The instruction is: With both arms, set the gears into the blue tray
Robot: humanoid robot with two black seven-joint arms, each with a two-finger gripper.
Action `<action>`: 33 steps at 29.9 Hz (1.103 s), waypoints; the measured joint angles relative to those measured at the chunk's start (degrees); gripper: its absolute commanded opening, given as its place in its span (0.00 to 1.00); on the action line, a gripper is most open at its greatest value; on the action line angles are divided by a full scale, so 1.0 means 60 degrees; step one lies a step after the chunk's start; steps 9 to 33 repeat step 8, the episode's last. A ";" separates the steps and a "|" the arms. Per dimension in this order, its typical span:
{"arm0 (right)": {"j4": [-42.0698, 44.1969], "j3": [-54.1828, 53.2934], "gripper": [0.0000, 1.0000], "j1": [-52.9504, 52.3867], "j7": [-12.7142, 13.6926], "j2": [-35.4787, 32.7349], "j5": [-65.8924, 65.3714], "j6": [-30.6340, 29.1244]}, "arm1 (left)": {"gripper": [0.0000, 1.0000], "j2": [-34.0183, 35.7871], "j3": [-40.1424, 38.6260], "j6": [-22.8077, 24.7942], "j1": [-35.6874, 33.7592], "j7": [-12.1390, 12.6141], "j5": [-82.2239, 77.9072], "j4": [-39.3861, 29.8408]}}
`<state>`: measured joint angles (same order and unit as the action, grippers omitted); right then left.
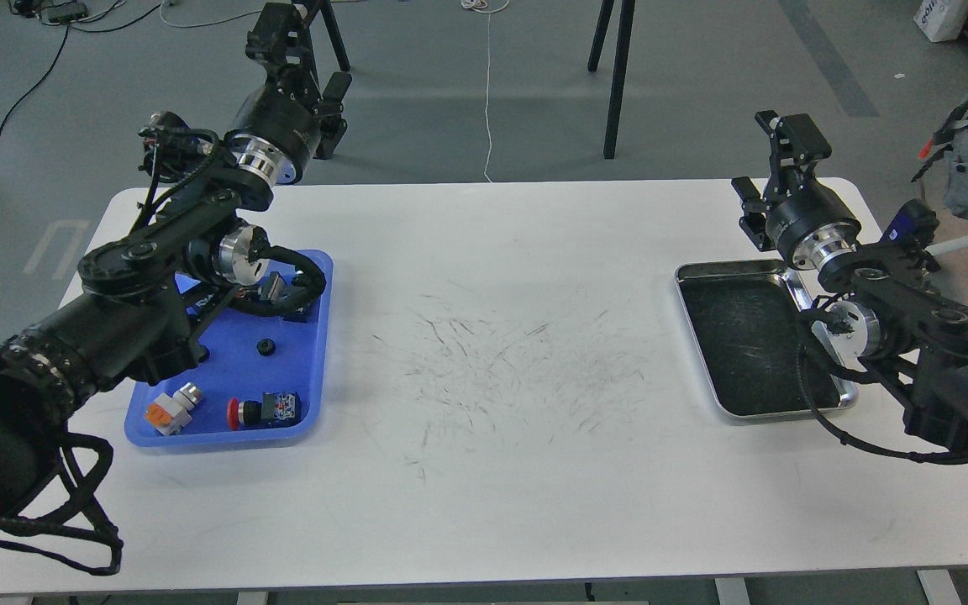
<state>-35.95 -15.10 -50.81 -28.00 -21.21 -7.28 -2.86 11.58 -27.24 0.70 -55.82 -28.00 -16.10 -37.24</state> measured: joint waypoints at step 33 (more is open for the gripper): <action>-0.0032 -0.0462 0.99 -0.0051 0.0000 0.0229 0.0012 0.0037 | 1.00 -0.0864 -0.0792 0.0011 0.0453 0.0000 0.0031 0.0006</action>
